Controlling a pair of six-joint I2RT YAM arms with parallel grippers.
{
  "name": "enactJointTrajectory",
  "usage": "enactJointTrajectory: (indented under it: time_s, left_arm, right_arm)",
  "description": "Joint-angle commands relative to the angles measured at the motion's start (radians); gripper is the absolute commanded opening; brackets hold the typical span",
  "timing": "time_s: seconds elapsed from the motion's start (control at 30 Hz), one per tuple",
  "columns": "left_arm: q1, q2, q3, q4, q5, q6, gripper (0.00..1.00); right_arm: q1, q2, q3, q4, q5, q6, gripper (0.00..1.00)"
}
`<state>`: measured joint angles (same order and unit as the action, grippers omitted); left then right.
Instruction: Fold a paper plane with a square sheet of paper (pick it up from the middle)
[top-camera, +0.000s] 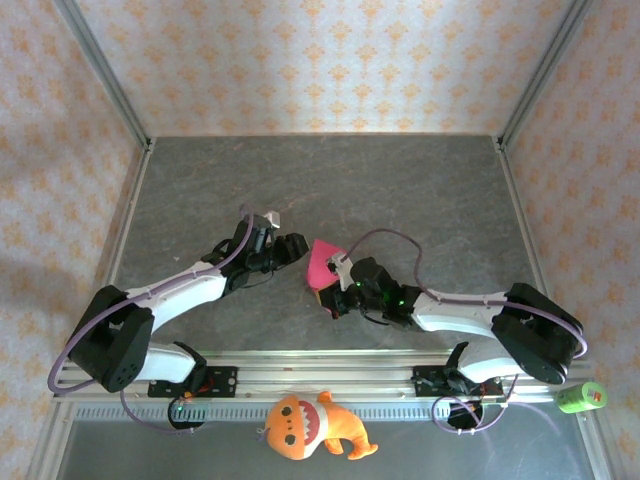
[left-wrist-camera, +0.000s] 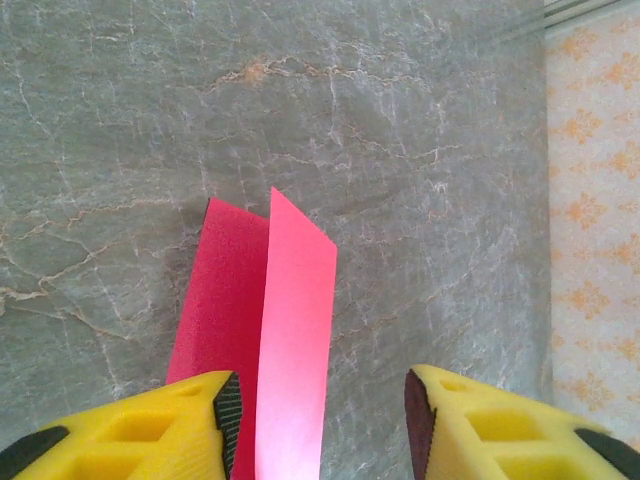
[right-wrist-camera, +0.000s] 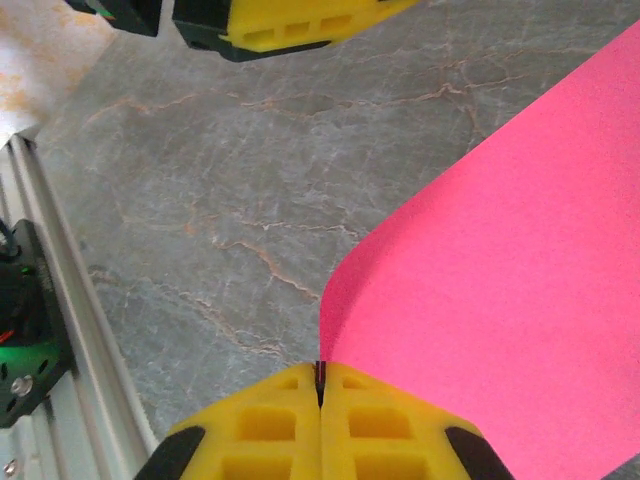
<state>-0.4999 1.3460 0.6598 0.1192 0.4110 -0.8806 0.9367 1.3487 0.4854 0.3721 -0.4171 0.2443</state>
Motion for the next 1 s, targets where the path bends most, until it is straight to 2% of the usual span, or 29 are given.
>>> enactJointTrajectory:
  time_s: [0.0, 0.47, 0.73, 0.97]
  left_arm:
    - [0.003, 0.010, -0.003, 0.005, 0.023, 0.019, 0.45]
    - [-0.034, 0.249, 0.170, 0.001, 0.121, 0.090, 0.12]
    - [-0.064, 0.408, 0.225, -0.019, 0.119, 0.118, 0.07]
    - [-0.068, 0.478, 0.229, -0.045, 0.085, 0.157, 0.05]
  right_arm:
    - [-0.006, -0.022, -0.031, 0.046, -0.084, 0.023, 0.00]
    - [-0.018, -0.007, -0.064, 0.059, -0.130, 0.006, 0.00]
    - [-0.029, 0.020, -0.059, 0.061, -0.147, 0.001, 0.00]
    - [-0.036, 0.073, -0.028, 0.051, -0.178, 0.008, 0.00]
